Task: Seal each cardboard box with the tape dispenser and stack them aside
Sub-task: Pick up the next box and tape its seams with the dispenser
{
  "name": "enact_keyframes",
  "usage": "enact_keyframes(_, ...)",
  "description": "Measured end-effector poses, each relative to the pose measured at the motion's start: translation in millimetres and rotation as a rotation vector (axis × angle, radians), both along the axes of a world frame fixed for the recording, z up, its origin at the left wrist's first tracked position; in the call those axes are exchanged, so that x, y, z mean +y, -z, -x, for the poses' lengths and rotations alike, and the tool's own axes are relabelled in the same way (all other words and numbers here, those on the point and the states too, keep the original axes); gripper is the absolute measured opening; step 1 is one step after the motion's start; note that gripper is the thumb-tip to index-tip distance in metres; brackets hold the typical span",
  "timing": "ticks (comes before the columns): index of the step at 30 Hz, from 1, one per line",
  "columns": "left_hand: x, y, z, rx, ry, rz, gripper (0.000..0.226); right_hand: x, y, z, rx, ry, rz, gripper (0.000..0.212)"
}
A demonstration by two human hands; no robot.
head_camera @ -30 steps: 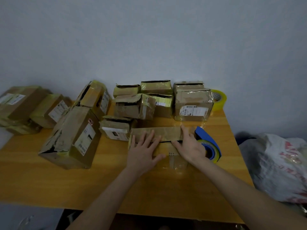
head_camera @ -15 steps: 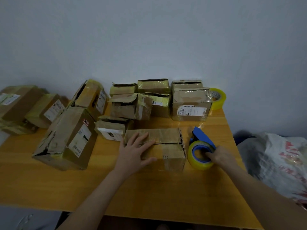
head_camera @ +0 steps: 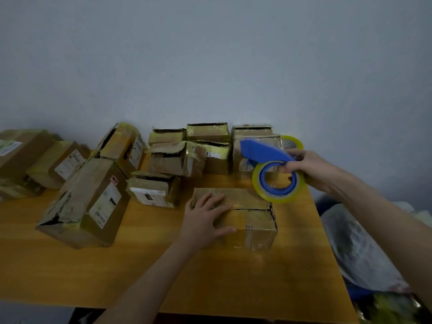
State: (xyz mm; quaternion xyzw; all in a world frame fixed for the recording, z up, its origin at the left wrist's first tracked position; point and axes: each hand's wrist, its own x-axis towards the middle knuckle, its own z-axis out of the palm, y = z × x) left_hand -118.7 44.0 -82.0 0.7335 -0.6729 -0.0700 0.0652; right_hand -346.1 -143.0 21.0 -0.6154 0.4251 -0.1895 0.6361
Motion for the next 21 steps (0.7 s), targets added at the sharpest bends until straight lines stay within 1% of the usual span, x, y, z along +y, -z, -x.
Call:
enact_keyframes(1,0,-1,-1,0.007,0.005,-0.008,0.082,6,-5,-9,0.024,-0.072,0.043,0.051)
enact_keyframes(3,1,-3,-2,0.062,0.005,-0.02,0.074,19,-5,-28,0.094,-0.166,0.138,0.049)
enact_keyframes(5,3,-5,-4,0.154,-0.022,0.009,0.059,29,3,-43,0.133,-0.2,0.2,0.048)
enact_keyframes(7,8,-8,-8,0.267,-0.101,0.088,0.045,34,13,-51,0.151,-0.201,0.227,0.049)
enact_keyframes(9,11,-12,-15,0.453,-0.276,0.251,0.039,35,21,-52,0.177,-0.22,0.231,0.051)
enact_keyframes(11,12,-23,-22,0.74,-0.514,0.383,0.032,37,26,-51,0.202,-0.239,0.222,0.055)
enact_keyframes(12,10,-30,-24,0.929,-0.606,0.373,0.028,38,28,-51,0.206,-0.242,0.226,0.057)
enact_keyframes(13,7,-35,-25,1.12,-0.659,0.313,0.029,38,29,-51,0.208,-0.242,0.231,0.059)
enact_keyframes(14,2,-40,-25,1.27,-0.685,0.226,0.034,38,28,-51,0.204,-0.242,0.232,0.06)
enact_keyframes(15,-2,-44,-23,1.367,-0.699,0.138,0.041,39,28,-50,0.196,-0.243,0.228,0.059)
enact_keyframes(17,-9,-51,-21,1.461,-0.734,-0.011,0.051,39,27,-49,0.182,-0.254,0.221,0.055)
enact_keyframes(19,-15,-52,-19,1.502,-0.756,-0.111,0.055,40,27,-48,0.174,-0.261,0.225,0.054)
enact_keyframes(21,-19,-51,-20,1.537,-0.744,-0.137,0.05,40,29,-47,0.177,-0.267,0.226,0.051)
